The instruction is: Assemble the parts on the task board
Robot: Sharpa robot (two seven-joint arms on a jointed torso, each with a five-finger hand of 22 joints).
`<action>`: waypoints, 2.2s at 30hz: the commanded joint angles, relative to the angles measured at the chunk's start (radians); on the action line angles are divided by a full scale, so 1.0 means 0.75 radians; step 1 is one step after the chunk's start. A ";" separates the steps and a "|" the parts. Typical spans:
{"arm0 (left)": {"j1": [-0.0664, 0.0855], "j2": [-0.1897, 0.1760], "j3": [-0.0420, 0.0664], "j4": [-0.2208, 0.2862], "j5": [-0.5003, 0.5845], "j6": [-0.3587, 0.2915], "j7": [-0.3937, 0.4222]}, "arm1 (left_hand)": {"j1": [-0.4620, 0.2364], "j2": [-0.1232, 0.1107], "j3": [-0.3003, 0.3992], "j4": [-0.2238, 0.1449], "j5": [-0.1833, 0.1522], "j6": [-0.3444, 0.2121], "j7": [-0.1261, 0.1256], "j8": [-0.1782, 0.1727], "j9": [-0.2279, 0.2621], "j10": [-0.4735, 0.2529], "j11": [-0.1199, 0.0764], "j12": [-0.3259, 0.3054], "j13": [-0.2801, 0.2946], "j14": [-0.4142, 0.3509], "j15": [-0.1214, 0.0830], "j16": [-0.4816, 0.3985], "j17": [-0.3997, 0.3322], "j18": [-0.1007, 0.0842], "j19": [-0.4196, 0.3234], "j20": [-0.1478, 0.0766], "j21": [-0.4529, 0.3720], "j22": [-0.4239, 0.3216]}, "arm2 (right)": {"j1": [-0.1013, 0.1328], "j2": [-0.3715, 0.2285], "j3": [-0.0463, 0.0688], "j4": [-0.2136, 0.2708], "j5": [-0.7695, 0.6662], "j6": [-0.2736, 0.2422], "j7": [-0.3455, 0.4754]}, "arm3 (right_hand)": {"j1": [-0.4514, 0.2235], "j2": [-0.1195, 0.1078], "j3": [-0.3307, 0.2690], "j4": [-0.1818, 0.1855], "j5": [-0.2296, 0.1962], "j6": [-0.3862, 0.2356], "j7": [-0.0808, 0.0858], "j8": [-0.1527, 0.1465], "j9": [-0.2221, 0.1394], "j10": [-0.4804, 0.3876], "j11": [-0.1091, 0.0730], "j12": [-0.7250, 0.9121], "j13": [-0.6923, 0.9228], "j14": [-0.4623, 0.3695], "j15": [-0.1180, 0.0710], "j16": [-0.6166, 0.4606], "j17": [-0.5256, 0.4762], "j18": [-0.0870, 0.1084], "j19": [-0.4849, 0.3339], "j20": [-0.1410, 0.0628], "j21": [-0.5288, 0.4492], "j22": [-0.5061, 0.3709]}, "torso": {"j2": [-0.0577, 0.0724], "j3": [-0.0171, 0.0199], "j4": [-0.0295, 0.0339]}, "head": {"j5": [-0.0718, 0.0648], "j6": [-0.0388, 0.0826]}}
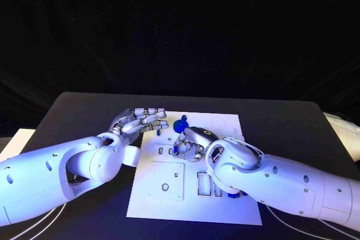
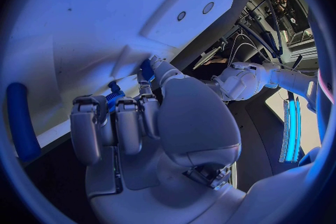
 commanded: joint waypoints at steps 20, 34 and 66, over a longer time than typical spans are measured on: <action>0.001 0.003 0.001 0.000 -0.007 0.035 0.007 | -0.010 0.006 -0.001 -0.010 -0.008 -0.009 0.003 -0.003 -0.001 -0.010 -0.001 -0.006 -0.001 -0.011 0.001 -0.006 0.000 -0.003 -0.011 0.003 -0.006 -0.003 | -0.015 -0.005 -0.008 0.010 -0.017 -0.074 0.001 | -0.054 -0.089 -0.108 0.029 -0.010 -0.170 0.033 -0.006 -0.014 -0.003 0.046 -0.094 0.160 0.115 0.036 -0.011 0.227 0.004 0.017 0.034 -0.020 0.169 | 0.000 0.0002 0.0003 | -0.005 0.000; 0.001 -0.002 0.001 -0.032 -0.163 -0.018 -0.061 | -0.070 0.030 0.008 0.009 -0.007 0.025 -0.033 0.006 0.002 0.122 -0.057 0.038 0.021 0.235 -0.082 0.155 0.088 0.008 0.179 -0.067 0.119 0.055 | -0.031 -0.132 0.043 0.156 0.368 -0.394 0.516 | -0.015 -0.086 -0.175 0.077 0.028 -0.198 0.041 0.002 -0.005 -0.030 0.053 -0.133 0.129 0.107 0.043 -0.027 0.199 0.020 -0.030 0.042 -0.059 0.101 | -0.015 0.0051 -0.0118 | 0.002 0.013; 0.145 0.211 0.000 -0.261 -1.272 0.596 -1.352 | -0.400 0.040 -0.281 0.342 -0.042 0.045 -0.238 0.623 0.514 0.414 -0.264 1.509 1.395 0.674 -0.291 1.952 1.851 -0.174 0.756 -0.278 1.615 1.662 | 0.067 -0.529 0.095 0.185 0.999 -0.398 0.686 | 0.023 -0.032 -0.181 0.046 0.126 -0.152 0.029 0.021 0.008 -0.048 0.041 -0.166 0.098 0.101 0.033 -0.045 0.175 0.028 -0.048 0.033 -0.084 0.065 | -0.085 0.0292 -0.0454 | 0.038 -0.042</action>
